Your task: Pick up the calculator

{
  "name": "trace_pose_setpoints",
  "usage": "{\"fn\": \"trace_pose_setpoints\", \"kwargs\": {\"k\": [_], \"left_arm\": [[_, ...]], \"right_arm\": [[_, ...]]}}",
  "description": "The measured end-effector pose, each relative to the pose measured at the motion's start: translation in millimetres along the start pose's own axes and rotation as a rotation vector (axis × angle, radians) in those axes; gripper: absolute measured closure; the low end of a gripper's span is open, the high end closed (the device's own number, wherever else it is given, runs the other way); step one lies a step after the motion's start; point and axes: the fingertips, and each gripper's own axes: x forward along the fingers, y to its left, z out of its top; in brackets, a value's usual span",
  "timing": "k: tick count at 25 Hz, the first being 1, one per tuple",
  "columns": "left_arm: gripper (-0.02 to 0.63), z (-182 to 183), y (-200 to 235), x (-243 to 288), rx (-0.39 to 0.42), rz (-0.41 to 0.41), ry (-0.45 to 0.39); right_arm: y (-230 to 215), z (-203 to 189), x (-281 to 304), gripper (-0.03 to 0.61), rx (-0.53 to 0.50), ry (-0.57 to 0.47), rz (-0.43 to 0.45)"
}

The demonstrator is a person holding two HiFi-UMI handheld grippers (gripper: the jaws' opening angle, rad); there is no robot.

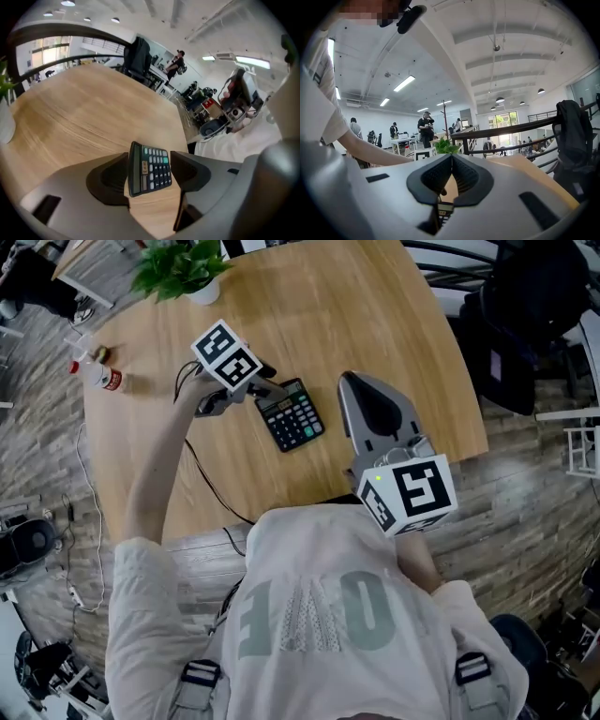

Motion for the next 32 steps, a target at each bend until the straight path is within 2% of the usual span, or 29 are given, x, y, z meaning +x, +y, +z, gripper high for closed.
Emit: {"fn": "trace_pose_setpoints", "kwargs": {"k": [2,4,8,12,15,21,24,32], "left_arm": [[0.328,-8,9,16,0.034,-0.01,0.101],[0.328,-13,16,29,0.055,-0.029,0.157],[0.328,-15,21,49,0.033,-0.138,0.205],[0.329,-19,16,58,-0.024,-0.276,0.229],[0.352,-31,11,65,-0.044,-0.337,0.267],[0.41,-41,12,73,-0.049,-0.388,0.308],[0.475,-43,12,77,-0.07,-0.412,0.315],[0.485,-42,11,79,-0.102,-0.436,0.311]], "right_arm": [[-6,-3,7,0.56,0.002,0.013,-0.007],[-12,-9,13,0.56,0.014,0.038,-0.015],[-23,-21,30,0.56,0.033,0.081,-0.025],[-30,-30,49,0.56,0.055,0.101,-0.021],[-33,-40,57,0.56,0.073,0.132,-0.013],[-39,-53,70,0.56,0.091,0.165,-0.007],[-41,-58,72,0.56,0.098,0.179,-0.011],[-38,-64,79,0.56,0.096,0.191,0.004]]}}
